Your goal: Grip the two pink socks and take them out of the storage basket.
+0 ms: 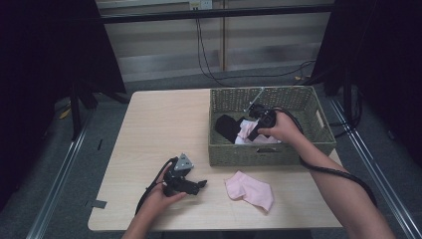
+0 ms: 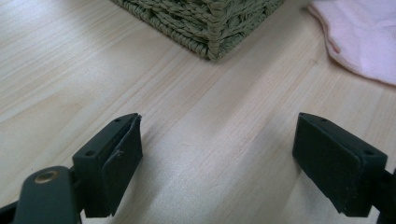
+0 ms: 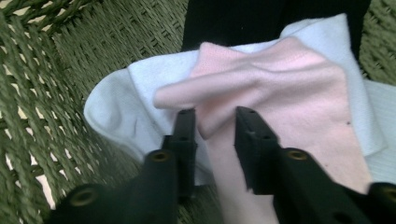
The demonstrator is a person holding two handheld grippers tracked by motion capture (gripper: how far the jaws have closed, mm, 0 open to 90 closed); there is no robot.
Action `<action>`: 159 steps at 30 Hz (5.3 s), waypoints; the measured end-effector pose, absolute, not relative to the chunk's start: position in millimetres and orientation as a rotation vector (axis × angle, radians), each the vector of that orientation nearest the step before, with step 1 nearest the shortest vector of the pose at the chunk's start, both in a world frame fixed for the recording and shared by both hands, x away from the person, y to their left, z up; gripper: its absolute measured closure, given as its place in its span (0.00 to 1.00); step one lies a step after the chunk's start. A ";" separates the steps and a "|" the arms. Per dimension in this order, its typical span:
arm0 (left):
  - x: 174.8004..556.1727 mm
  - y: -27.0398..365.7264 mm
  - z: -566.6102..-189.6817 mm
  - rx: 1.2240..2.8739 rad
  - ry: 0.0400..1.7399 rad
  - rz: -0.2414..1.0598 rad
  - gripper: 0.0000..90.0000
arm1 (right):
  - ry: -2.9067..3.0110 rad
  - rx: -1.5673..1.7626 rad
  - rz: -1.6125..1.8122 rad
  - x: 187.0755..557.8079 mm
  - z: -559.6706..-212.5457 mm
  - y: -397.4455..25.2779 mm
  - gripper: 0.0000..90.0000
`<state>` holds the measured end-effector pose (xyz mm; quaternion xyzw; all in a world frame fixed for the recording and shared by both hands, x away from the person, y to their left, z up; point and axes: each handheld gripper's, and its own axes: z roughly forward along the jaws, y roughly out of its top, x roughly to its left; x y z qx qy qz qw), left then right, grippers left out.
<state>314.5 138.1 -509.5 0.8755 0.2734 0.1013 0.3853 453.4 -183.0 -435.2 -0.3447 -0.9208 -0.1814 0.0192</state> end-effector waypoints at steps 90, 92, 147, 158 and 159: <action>314.8 138.4 -509.0 2.238 0.690 0.257 0.17 | -2.919 -0.913 -0.800 381.0 -234.9 -227.3 0.98; 314.8 138.4 -509.0 2.238 0.689 0.257 0.17 | -2.921 -0.903 -0.803 377.5 -234.4 -226.3 0.98; 314.8 138.7 -508.9 2.246 0.686 0.262 0.17 | -2.850 -0.633 -0.907 322.3 -293.1 -205.2 0.71; 314.8 138.7 -508.9 2.246 0.686 0.263 0.17 | -2.866 -0.698 -0.906 314.4 -318.3 -221.6 0.52; 314.9 138.6 -509.1 2.243 0.685 0.260 0.17 | -2.868 -0.698 -0.906 313.1 -322.0 -222.7 0.50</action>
